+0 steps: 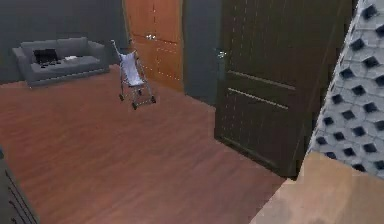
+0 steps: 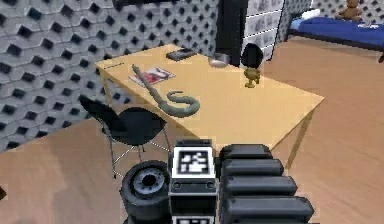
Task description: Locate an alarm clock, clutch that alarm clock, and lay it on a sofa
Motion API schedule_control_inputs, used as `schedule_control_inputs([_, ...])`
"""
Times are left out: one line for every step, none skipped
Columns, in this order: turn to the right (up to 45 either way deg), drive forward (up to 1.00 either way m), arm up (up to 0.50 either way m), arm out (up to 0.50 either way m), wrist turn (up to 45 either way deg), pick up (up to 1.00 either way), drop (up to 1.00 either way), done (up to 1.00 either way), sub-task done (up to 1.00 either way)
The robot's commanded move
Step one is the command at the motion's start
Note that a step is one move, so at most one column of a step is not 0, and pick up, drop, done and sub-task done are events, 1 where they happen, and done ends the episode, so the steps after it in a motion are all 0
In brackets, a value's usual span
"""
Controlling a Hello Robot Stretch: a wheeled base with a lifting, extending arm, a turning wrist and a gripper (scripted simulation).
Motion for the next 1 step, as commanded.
schedule_control_inputs([33.0, 0.00, 0.00, 0.00, 0.0, 0.00, 0.00, 0.00, 0.00])
